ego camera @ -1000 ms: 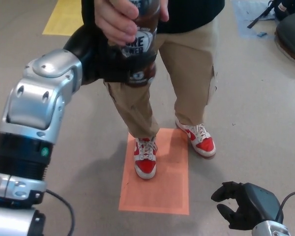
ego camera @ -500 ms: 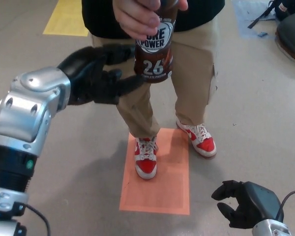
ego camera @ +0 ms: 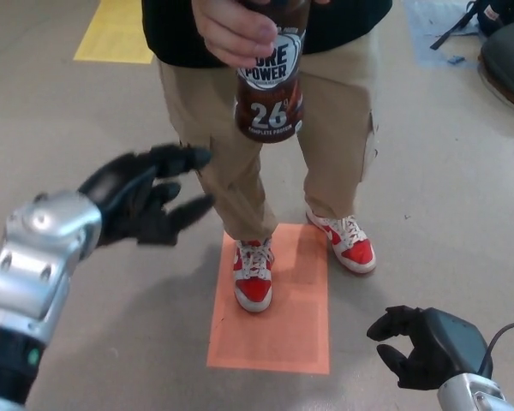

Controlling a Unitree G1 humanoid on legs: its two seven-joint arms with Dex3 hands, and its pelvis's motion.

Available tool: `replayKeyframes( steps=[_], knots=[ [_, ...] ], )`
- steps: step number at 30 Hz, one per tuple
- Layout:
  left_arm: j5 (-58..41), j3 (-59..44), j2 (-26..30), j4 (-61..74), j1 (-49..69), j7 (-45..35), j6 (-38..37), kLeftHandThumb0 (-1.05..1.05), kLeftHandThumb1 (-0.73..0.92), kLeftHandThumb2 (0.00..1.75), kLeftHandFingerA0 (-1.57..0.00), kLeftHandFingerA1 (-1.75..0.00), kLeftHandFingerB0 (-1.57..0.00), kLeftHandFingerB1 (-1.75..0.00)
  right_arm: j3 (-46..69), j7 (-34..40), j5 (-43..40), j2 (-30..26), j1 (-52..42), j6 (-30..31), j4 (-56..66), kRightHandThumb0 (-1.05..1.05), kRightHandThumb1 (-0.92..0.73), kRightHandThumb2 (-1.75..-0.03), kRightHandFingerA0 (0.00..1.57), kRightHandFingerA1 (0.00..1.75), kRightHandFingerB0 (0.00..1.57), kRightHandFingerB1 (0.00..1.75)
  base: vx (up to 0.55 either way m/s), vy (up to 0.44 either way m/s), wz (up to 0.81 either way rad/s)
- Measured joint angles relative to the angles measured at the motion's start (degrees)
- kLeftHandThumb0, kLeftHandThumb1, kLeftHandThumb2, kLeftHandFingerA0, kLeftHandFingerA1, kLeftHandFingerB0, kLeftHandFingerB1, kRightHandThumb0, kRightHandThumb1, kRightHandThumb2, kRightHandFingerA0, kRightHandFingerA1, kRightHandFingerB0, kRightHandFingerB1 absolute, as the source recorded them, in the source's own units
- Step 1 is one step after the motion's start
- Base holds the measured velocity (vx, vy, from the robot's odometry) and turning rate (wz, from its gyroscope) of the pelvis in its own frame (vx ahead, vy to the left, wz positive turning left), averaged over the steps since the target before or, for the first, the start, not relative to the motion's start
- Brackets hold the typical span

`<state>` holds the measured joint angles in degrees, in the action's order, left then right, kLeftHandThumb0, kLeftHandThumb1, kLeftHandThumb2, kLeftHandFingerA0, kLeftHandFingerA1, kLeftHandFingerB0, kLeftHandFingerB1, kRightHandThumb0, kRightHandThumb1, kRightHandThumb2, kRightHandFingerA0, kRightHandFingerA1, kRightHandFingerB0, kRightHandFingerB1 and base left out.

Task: The robot recieved a bottle of protein shake from a person using its left hand and then shake the protein up and down 2 two times and hand it back to the person

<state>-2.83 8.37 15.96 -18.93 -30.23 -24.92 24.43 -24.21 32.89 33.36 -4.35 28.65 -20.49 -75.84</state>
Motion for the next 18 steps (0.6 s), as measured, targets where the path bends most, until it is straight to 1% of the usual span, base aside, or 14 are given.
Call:
replayKeyframes(
  steps=[3, 4, 6, 7, 9, 11, 12, 14, 16, 17, 18],
  knots=[
    [0.5, 0.1, 0.0, -1.9, 1.6, 1.4, -1.8, -0.57, 0.47, 0.72, -0.24, -0.42, -0.15, -0.36, 0.0, 0.0, 0.0, 0.0, 0.0, 0.0, 0.0, -0.39, -0.68, -0.79, 0.98, 0.77, 0.89, 0.52, 0.0, 0.0, 0.0],
    [1.1, 0.2, 0.0, -3.8, 2.6, 2.7, -3.5, -0.57, 0.47, 0.72, -0.24, -0.42, -0.15, -0.36, 0.0, 0.0, 0.0, 0.1, 0.1, 0.0, 0.0, -0.39, -0.68, -0.79, 0.98, 0.77, 0.89, 0.52, 0.0, 0.0, 0.0],
    [2.0, 0.4, 0.0, -5.8, 3.7, 4.1, -5.3, -0.54, 0.45, 0.7, -0.24, -0.42, -0.15, -0.36, 0.0, 0.0, 0.0, 0.1, 0.3, 0.0, 0.0, -0.38, -0.68, -0.79, 0.99, 0.78, 0.88, 0.52, 0.0, 0.0, 0.0],
    [2.3, 0.5, 0.0, -6.6, 4.1, 4.7, -6.0, -0.51, 0.43, 0.67, -0.24, -0.42, -0.14, -0.35, 0.0, 0.0, 0.0, 0.1, 0.4, 0.0, 0.0, -0.38, -0.67, -0.79, 1.01, 0.83, 0.89, 0.53, 0.0, 0.0, 0.0],
    [2.9, 0.8, 0.0, -8.8, 4.8, 6.1, -7.8, -0.48, 0.42, 0.65, -0.25, -0.42, -0.12, -0.34, 0.0, 0.0, 0.0, 0.1, 0.5, 0.0, 0.0, -0.39, -0.69, -0.78, 1.0, 0.81, 0.89, 0.52, 0.0, 0.0, 0.0],
    [3.7, 1.3, 0.0, -11.4, 5.4, 7.4, -9.7, -0.5, 0.41, 0.65, -0.25, -0.42, -0.12, -0.34, 0.0, 0.0, 0.0, 0.1, 0.6, 0.0, 0.0, -0.38, -0.68, -0.78, 1.01, 0.82, 0.89, 0.52, 0.0, 0.0, 0.0],
    [4.0, 1.6, 0.0, -12.6, 5.6, 8.1, -10.5, -0.54, 0.4, 0.66, -0.25, -0.43, -0.08, -0.33, 0.1, 0.0, 0.0, 0.1, 0.7, 0.0, 0.0, -0.37, -0.67, -0.79, 1.0, 0.8, 0.89, 0.52, 0.0, 0.0, 0.0],
    [4.7, 2.1, 0.0, -15.4, 5.9, 9.5, -12.3, -0.57, 0.41, 0.67, -0.26, -0.43, -0.08, -0.33, 0.1, 0.0, 0.0, 0.1, 1.0, 0.0, 0.0, -0.37, -0.66, -0.8, 1.01, 0.78, 0.89, 0.52, 0.0, 0.0, 0.0],
    [5.3, 2.7, 0.1, -18.2, 6.1, 11.0, -14.1, -0.6, 0.4, 0.71, -0.26, -0.45, -0.08, -0.3, 0.1, -0.1, 0.0, 0.1, 1.3, 0.0, 0.0, -0.38, -0.66, -0.81, 1.01, 0.79, 0.89, 0.53, 0.0, 0.0, 0.0],
    [5.5, 2.8, 0.1, -18.8, 6.1, 11.3, -14.6, -0.65, 0.41, 0.72, -0.27, -0.44, -0.09, -0.28, 0.1, -0.1, 0.0, 0.1, 1.4, 0.0, 0.0, -0.37, -0.63, -0.84, 1.01, 0.85, 0.9, 0.55, 0.0, 0.0, 0.0],
    [6.2, 3.3, 0.2, -20.7, 6.2, 12.3, -15.8, -0.65, 0.41, 0.72, -0.27, -0.44, -0.09, -0.28, 0.1, -0.1, 0.0, 0.1, 1.5, 0.0, 0.0, -0.37, -0.63, -0.84, 1.01, 0.85, 0.9, 0.55, 0.0, 0.0, 0.0]
  ],
)
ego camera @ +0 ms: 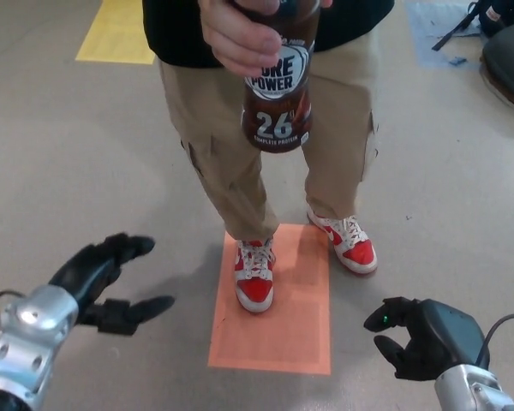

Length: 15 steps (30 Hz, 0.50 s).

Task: The robot recieved a bottle of protein shake from a person using its left hand and then shake the protein up and down 2 two times and hand it back to the person

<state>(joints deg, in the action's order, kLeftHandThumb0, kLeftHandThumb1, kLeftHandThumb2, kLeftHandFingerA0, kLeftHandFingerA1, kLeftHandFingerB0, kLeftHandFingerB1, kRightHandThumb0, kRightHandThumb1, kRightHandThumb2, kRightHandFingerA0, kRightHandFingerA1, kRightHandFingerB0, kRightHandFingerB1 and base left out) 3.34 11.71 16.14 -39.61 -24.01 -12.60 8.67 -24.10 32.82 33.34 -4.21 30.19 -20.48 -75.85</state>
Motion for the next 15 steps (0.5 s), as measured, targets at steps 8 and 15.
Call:
replayKeyframes(
  steps=[8, 15],
  knots=[
    [3.2, 3.0, 0.3, -9.9, 0.3, 5.9, -6.8, -0.59, 0.5, 0.56, -0.26, -0.34, -0.07, -0.22, 0.0, 0.0, 0.0, 0.0, 1.3, 0.0, 0.0, -0.37, -0.66, -0.82, 0.99, 0.83, 0.89, 0.52, 0.0, 0.0, 0.0],
    [5.4, 4.9, 1.0, -17.3, 0.2, 10.7, -13.2, -0.34, 0.34, 0.91, -0.01, -0.46, 0.0, -0.49, 0.4, -0.3, 0.0, 0.0, 2.6, 0.0, 0.0, -0.39, -0.66, -0.84, 1.02, 0.83, 0.89, 0.53, 0.0, 0.0, 0.0]
  ],
)
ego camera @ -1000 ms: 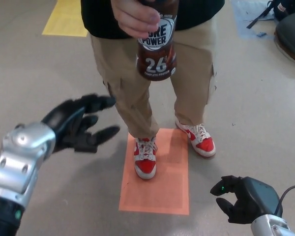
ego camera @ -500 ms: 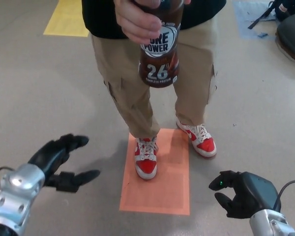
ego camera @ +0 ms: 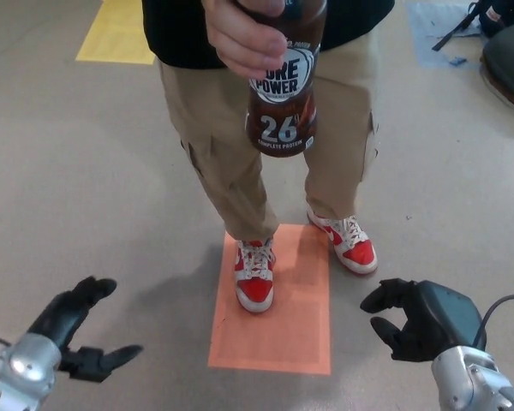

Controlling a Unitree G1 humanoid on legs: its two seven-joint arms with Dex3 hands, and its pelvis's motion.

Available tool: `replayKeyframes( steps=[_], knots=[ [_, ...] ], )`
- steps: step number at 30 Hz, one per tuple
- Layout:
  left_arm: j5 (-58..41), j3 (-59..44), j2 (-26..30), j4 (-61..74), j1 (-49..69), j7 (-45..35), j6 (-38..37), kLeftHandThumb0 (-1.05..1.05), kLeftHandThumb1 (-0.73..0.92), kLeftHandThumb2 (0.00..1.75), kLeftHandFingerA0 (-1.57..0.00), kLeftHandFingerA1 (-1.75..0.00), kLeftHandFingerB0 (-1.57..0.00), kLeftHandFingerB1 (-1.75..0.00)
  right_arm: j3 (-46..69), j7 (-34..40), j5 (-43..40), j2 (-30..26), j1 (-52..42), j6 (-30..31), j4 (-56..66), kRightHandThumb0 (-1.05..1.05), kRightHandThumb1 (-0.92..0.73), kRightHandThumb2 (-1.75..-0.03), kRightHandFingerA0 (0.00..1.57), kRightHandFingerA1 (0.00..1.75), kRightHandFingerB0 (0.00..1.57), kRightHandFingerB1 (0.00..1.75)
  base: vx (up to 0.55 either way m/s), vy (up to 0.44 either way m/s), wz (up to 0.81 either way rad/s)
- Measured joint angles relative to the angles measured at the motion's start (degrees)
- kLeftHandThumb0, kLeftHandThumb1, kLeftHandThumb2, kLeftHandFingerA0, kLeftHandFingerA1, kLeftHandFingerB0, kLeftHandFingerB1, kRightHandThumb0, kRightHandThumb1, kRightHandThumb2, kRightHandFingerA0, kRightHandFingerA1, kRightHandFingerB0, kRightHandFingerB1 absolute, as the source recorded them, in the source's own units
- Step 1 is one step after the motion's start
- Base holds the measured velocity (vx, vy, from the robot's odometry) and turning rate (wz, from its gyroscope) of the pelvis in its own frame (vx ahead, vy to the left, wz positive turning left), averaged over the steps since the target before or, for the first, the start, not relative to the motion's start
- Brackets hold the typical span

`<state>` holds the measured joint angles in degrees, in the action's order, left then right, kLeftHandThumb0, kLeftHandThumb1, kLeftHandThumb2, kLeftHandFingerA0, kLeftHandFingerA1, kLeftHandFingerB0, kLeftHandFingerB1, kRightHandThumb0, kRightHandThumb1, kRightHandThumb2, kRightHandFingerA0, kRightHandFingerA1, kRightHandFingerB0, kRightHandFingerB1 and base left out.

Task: The robot recieved a bottle of protein shake from a person using its left hand and then shake the protein up and down 2 two times and hand it back to the person

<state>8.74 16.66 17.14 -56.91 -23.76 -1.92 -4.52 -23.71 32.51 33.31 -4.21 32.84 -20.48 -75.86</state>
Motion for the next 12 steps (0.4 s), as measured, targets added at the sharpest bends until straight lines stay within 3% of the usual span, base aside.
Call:
replayKeyframes(
  steps=[1, 3, 4, 5, 6, 7, 8, 12],
  knots=[
    [0.4, 0.5, 0.2, -1.2, -0.1, 0.9, -1.1, -0.65, 0.47, 0.76, -0.21, -0.43, -0.06, -0.24, 0.0, 0.0, 0.0, 0.0, 0.2, 0.0, 0.0, -0.39, -0.66, -0.84, 1.02, 0.85, 0.89, 0.53, 0.0, 0.0, 0.0],
    [1.4, 1.2, 0.6, -3.1, -0.3, 2.4, -2.8, -0.64, 0.47, 0.76, -0.2, -0.42, -0.06, -0.24, 0.1, -0.1, 0.0, 0.0, 0.5, 0.0, 0.0, -0.39, -0.66, -0.82, 1.02, 0.85, 0.9, 0.52, 0.0, 0.0, 0.0],
    [1.8, 1.5, 0.6, -3.7, -0.4, 2.9, -3.4, -0.6, 0.58, 0.59, -0.26, -0.33, -0.06, -0.19, 0.2, -0.2, 0.0, 0.0, 0.6, 0.0, 0.0, -0.4, -0.67, -0.82, 1.0, 0.83, 0.89, 0.52, 0.0, 0.0, 0.0],
    [2.4, 2.1, 0.8, -4.8, -0.7, 3.9, -4.5, -0.6, 0.58, 0.59, -0.26, -0.33, -0.06, -0.19, 0.3, -0.3, 0.0, 0.0, 0.8, 0.0, 0.0, -0.4, -0.67, -0.82, 1.0, 0.83, 0.89, 0.52, 0.0, 0.0, 0.0],
    [2.6, 2.4, 0.9, -5.2, -0.8, 4.2, -4.9, -0.66, 0.49, 0.78, -0.2, -0.43, -0.05, -0.23, 0.3, -0.3, 0.0, 0.0, 0.9, 0.0, 0.0, -0.4, -0.67, -0.81, 0.99, 0.79, 0.89, 0.52, 0.0, 0.0, 0.0],
    [3.7, 3.2, 1.1, -6.5, -1.2, 5.4, -6.3, -0.66, 0.49, 0.78, -0.2, -0.43, -0.05, -0.23, 0.5, -0.5, -0.1, 0.0, 1.0, 0.0, 0.0, -0.4, -0.67, -0.81, 0.99, 0.79, 0.89, 0.52, 0.0, 0.0, 0.0],
    [4.2, 3.6, 1.3, -7.1, -1.5, 6.0, -7.1, -0.63, 0.62, 0.58, -0.28, -0.33, -0.04, -0.23, 0.5, -0.6, -0.1, 0.0, 1.1, 0.0, 0.0, -0.39, -0.67, -0.82, 1.03, 0.81, 0.89, 0.51, 0.0, 0.0, 0.0],
    [6.8, 5.8, 1.8, -9.5, -2.5, 8.8, -10.3, -0.65, 0.63, 0.58, -0.28, -0.33, -0.03, -0.23, 0.6, -0.8, -0.1, 0.0, 1.1, 0.1, 0.0, -0.4, -0.67, -0.84, 1.03, 0.83, 0.89, 0.51, 0.0, 0.0, 0.0]
  ],
)
